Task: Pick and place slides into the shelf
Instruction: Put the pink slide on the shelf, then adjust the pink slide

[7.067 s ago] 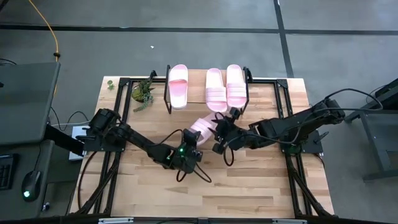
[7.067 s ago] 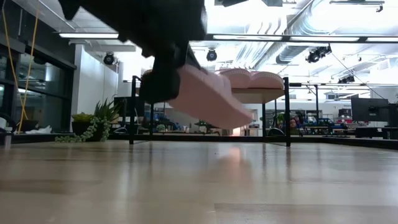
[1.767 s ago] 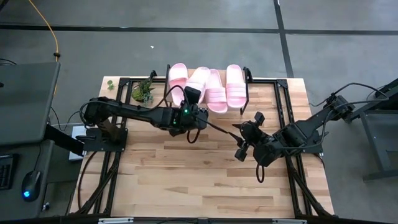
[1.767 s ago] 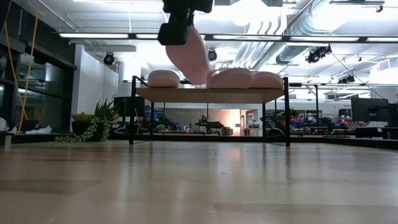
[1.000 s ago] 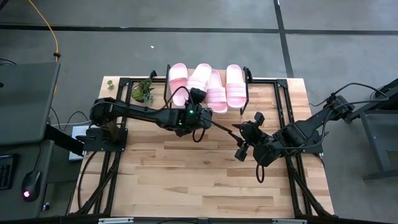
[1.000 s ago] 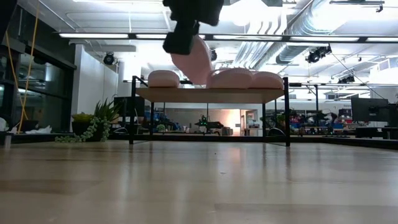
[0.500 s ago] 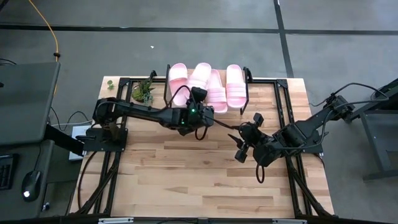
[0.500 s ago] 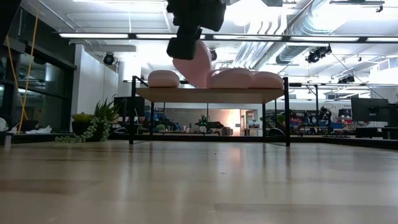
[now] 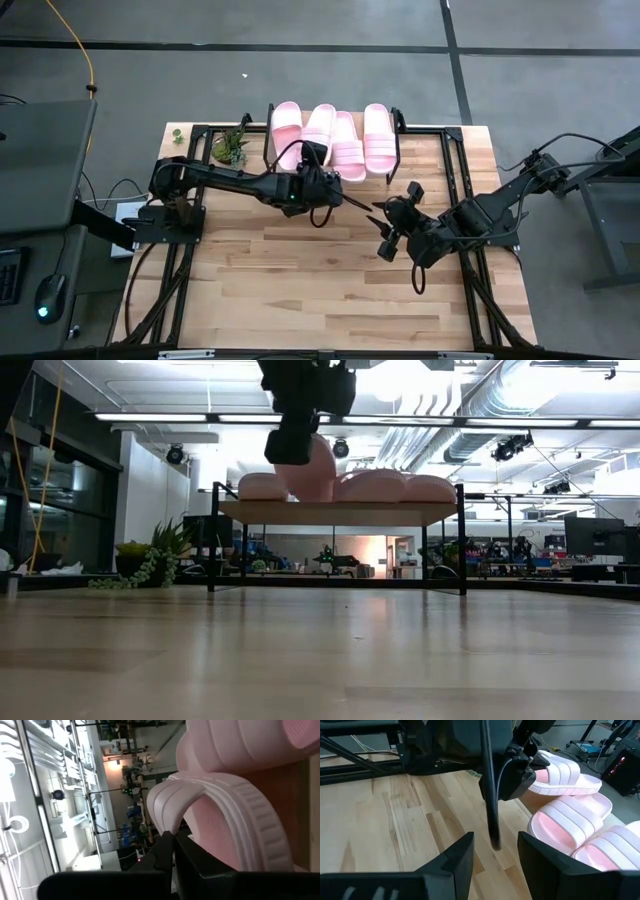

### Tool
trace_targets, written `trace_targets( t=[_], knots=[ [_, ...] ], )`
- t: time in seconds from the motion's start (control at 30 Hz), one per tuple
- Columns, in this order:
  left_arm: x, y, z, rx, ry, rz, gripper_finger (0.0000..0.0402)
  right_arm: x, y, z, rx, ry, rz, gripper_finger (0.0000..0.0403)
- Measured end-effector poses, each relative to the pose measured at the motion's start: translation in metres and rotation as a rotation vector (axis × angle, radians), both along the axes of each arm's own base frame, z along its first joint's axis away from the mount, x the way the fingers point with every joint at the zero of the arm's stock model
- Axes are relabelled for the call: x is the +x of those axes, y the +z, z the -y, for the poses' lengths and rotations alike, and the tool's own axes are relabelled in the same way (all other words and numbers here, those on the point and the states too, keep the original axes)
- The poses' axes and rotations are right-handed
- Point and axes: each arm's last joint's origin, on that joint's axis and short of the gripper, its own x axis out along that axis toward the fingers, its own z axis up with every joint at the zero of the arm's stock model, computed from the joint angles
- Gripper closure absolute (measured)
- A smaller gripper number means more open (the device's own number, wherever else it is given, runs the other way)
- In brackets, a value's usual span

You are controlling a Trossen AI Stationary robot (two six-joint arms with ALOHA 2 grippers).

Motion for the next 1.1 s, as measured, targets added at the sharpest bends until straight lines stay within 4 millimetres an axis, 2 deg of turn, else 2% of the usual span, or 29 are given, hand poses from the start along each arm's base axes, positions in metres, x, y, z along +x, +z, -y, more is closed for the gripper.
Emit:
trace_targets(
  t=[0.23, 0.37, 0.5, 0.67, 0.83, 0.97, 1.1],
  knots=[
    [-0.003, -0.003, 0.001, -0.031, 0.0, 0.023, 0.0399, 0.0, 0.0, 0.0, 0.002, 0.001, 0.004, 0.0261],
    [-0.002, -0.003, 0.001, -0.042, -0.009, 0.024, 0.0373, 0.0, 0.001, 0.0, 0.004, 0.001, 0.007, 0.0261],
    [-0.001, -0.004, 0.001, -0.078, -0.038, 0.025, 0.0323, 0.0, 0.001, 0.0, 0.006, 0.002, 0.007, 0.0261],
    [0.0, -0.003, 0.004, -0.069, -0.04, 0.04, 0.0241, 0.0, 0.001, 0.0, 0.006, 0.002, 0.007, 0.0261],
    [0.0, 0.007, 0.009, -0.039, -0.038, 0.106, 0.0167, 0.0, 0.001, 0.0, 0.006, 0.002, 0.007, 0.0261],
    [-0.001, 0.018, 0.02, -0.042, -0.068, 0.143, 0.0126, 0.0, 0.001, 0.0, 0.006, 0.001, 0.007, 0.0261],
    [0.001, 0.031, 0.035, -0.045, -0.108, 0.185, 0.0103, 0.001, 0.001, 0.0, 0.007, 0.001, 0.01, 0.0261]
  ],
)
